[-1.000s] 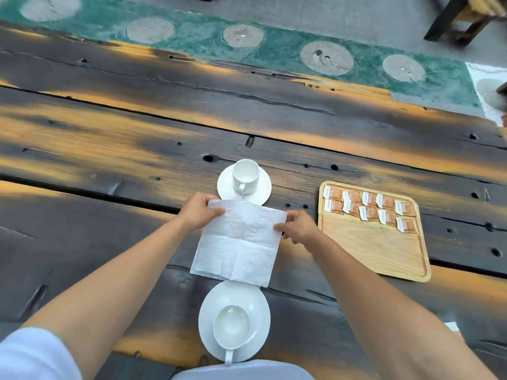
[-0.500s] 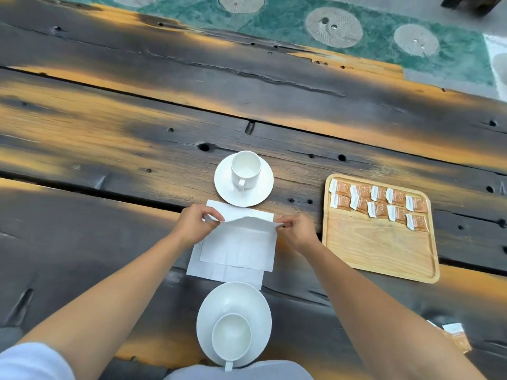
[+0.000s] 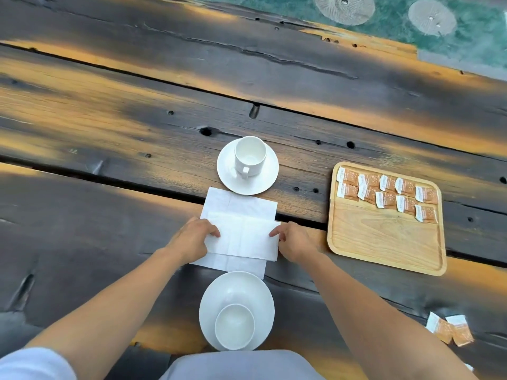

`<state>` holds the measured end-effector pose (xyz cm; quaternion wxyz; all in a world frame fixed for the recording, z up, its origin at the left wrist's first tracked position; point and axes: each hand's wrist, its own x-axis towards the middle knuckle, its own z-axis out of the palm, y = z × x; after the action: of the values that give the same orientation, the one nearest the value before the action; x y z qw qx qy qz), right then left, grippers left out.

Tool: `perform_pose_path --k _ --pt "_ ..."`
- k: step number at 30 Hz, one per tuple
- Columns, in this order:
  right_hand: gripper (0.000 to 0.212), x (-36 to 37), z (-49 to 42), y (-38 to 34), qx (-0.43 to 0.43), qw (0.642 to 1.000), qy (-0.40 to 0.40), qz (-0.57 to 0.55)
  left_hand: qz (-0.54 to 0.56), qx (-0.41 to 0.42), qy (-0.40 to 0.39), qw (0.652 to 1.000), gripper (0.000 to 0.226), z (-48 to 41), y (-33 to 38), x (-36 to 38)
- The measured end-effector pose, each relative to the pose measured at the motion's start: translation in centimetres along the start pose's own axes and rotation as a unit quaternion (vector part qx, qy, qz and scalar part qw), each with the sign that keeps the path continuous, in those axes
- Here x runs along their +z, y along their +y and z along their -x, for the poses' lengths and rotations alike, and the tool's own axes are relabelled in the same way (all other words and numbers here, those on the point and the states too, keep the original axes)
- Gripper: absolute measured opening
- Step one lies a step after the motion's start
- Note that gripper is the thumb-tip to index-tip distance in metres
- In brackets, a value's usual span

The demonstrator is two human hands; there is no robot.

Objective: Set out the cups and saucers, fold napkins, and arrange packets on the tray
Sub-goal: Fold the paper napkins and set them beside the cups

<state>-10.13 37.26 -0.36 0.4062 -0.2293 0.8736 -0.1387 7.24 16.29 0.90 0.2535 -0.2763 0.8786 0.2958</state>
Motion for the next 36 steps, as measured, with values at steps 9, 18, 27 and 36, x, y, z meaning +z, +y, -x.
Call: perform_pose_path --k 9,18,27,36 --pt "0.046 -0.1 -1.1 -1.8 0.001 0.998 0.047 0.052 0.004 -0.002 0.086 0.996 0.028 -2.3 1.3 0.0" --pt "0.042 0.8 -2.0 -2.2 0.010 0.991 0.057 0.122 -0.028 -0.040 0.094 0.994 0.043 -3.7 1.3 1.6" --pt "0.029 1.0 -2.1 -1.8 -0.011 0.990 0.083 0.116 -0.016 -0.046 0.127 0.991 0.025 -4.0 2.1 1.0" --pt "0.018 -0.5 -1.8 -1.1 -0.063 0.997 0.051 -0.001 0.083 0.023 0.152 0.985 0.027 -2.9 2.0 -1.4"
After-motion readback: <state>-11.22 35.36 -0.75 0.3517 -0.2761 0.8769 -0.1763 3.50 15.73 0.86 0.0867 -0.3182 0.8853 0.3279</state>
